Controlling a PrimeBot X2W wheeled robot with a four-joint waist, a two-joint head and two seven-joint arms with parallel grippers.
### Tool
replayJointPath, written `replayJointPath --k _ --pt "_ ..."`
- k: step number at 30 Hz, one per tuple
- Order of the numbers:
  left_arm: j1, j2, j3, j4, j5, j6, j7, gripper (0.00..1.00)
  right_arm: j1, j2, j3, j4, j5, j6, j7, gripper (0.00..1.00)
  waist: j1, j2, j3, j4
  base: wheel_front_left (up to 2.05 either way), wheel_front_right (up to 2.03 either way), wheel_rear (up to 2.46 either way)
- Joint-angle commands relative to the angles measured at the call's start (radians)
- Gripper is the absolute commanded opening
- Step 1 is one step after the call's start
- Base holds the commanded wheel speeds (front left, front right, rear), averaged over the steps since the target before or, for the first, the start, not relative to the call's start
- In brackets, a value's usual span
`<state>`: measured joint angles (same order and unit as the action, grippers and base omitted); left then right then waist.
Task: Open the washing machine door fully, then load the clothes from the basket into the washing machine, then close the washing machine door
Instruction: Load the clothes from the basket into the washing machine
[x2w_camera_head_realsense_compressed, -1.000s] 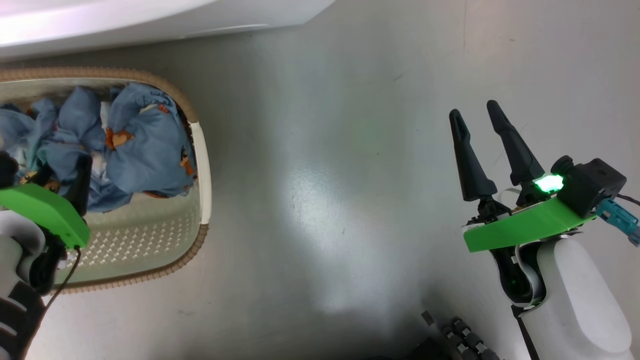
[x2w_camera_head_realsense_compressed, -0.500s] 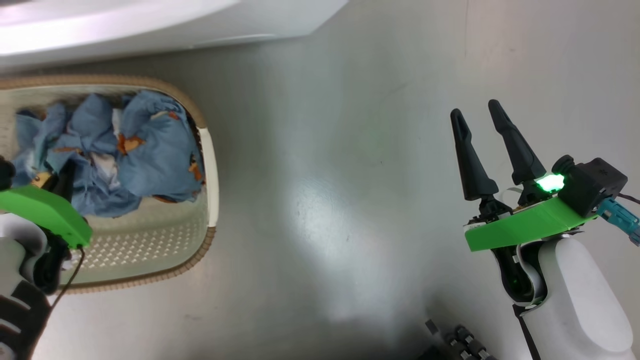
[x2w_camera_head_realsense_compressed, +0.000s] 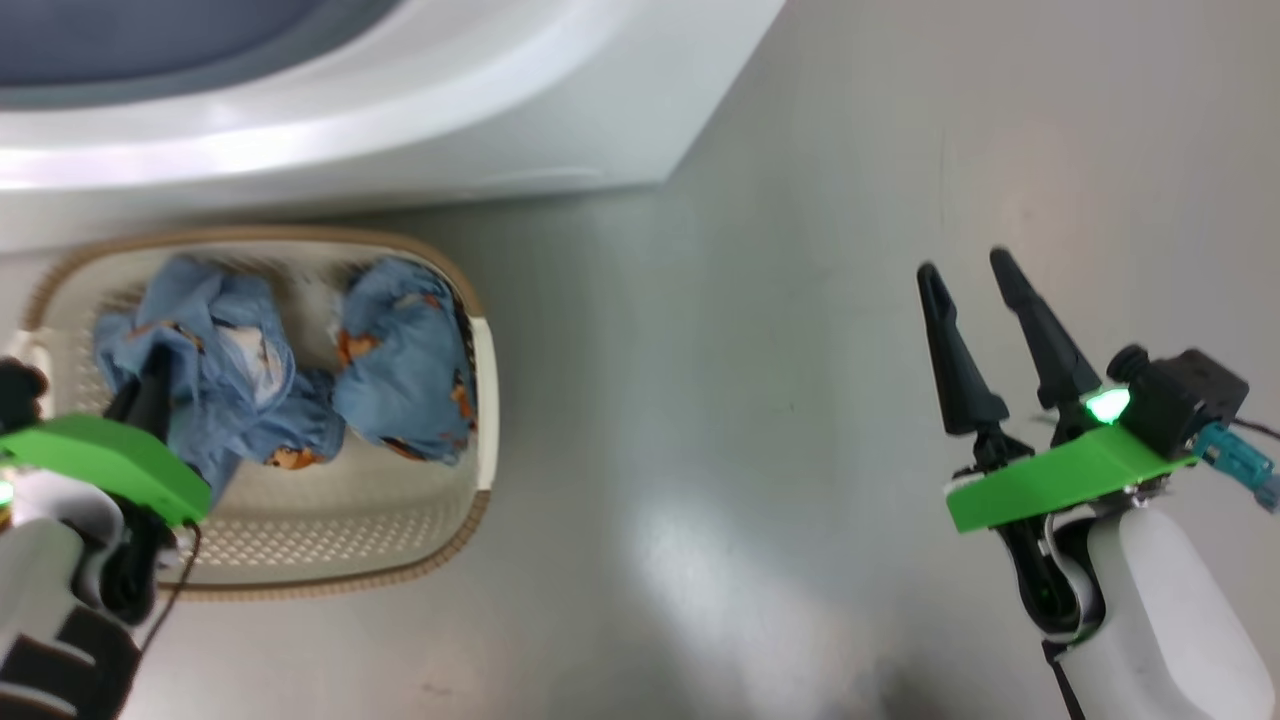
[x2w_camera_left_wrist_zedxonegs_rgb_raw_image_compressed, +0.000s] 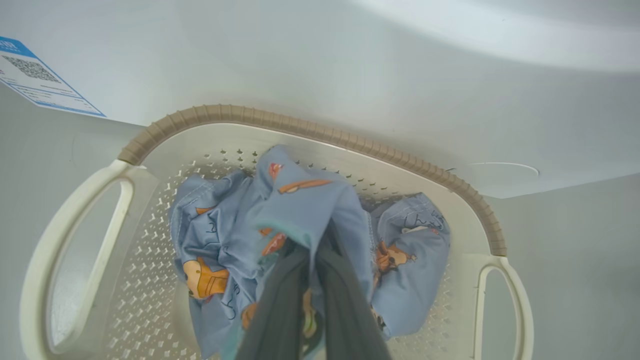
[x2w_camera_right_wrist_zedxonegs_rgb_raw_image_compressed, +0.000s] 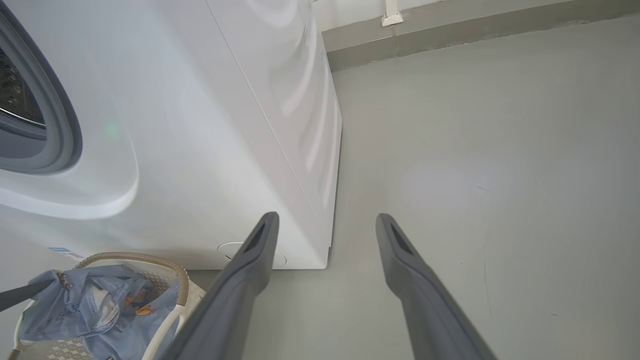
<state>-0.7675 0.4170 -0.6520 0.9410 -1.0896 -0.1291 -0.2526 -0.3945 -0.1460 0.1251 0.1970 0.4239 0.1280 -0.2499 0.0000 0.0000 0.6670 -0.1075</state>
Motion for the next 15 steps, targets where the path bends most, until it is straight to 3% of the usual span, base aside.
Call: replayJointPath --k 1,15 --pt "0.045 0.037 0.065 -0.03 0.043 -0.002 -0.009 0.0 0.05 -0.008 0.019 -0.01 0.003 0.003 -0.012 1.0 0.0 0.0 -0.091 0.038 0.0 0.0 0.0" --pt "0.274 -0.031 0.349 -0.263 0.329 -0.002 -0.009 0.0 0.142 -0.049 -0.006 0.029 0.028 0.003 -0.012 1.0 0.0 0.0 -0.296 0.07 0.0 0.0 0.0"
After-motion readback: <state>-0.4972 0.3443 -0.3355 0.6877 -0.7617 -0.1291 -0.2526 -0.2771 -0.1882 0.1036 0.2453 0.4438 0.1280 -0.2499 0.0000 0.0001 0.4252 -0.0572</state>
